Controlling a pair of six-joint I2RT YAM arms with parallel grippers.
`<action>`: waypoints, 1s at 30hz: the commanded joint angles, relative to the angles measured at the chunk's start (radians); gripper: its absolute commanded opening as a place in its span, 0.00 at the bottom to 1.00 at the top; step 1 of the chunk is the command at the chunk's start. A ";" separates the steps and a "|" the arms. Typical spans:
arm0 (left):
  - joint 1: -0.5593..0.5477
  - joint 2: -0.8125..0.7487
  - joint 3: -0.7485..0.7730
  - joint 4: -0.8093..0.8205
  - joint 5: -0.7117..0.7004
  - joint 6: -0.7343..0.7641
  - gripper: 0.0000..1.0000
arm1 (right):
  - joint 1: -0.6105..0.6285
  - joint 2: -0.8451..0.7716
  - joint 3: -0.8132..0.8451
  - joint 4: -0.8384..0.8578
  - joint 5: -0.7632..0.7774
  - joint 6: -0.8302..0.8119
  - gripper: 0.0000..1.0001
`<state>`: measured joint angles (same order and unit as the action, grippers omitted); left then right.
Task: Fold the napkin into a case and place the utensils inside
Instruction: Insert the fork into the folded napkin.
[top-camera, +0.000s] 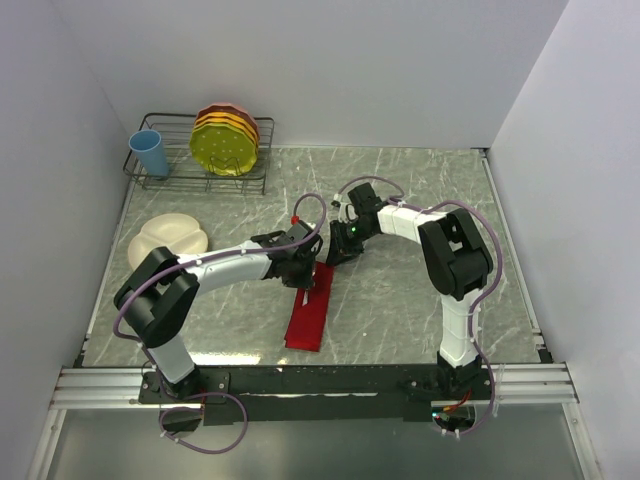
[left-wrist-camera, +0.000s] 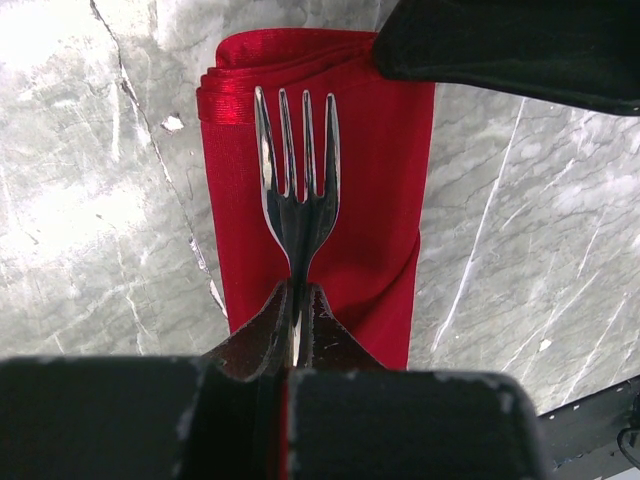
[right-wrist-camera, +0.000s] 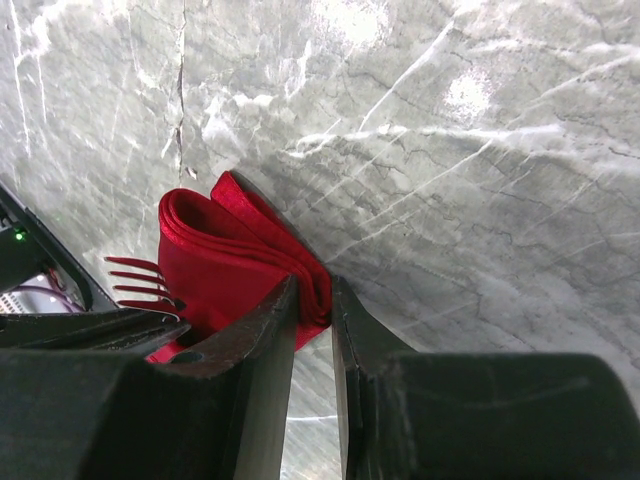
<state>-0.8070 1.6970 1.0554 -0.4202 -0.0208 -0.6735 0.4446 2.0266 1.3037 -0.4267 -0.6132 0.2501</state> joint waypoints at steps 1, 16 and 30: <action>-0.009 -0.040 -0.018 -0.009 0.013 0.014 0.02 | 0.008 -0.002 0.003 0.039 0.055 -0.002 0.27; -0.011 -0.026 0.025 -0.088 0.042 0.046 0.01 | 0.022 -0.009 0.003 0.043 0.078 -0.006 0.27; -0.009 0.012 0.049 -0.126 0.038 0.038 0.21 | 0.026 -0.022 0.012 0.034 0.067 -0.005 0.32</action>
<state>-0.8089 1.6997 1.0630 -0.5087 0.0113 -0.6380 0.4625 2.0258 1.3041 -0.4091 -0.5961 0.2581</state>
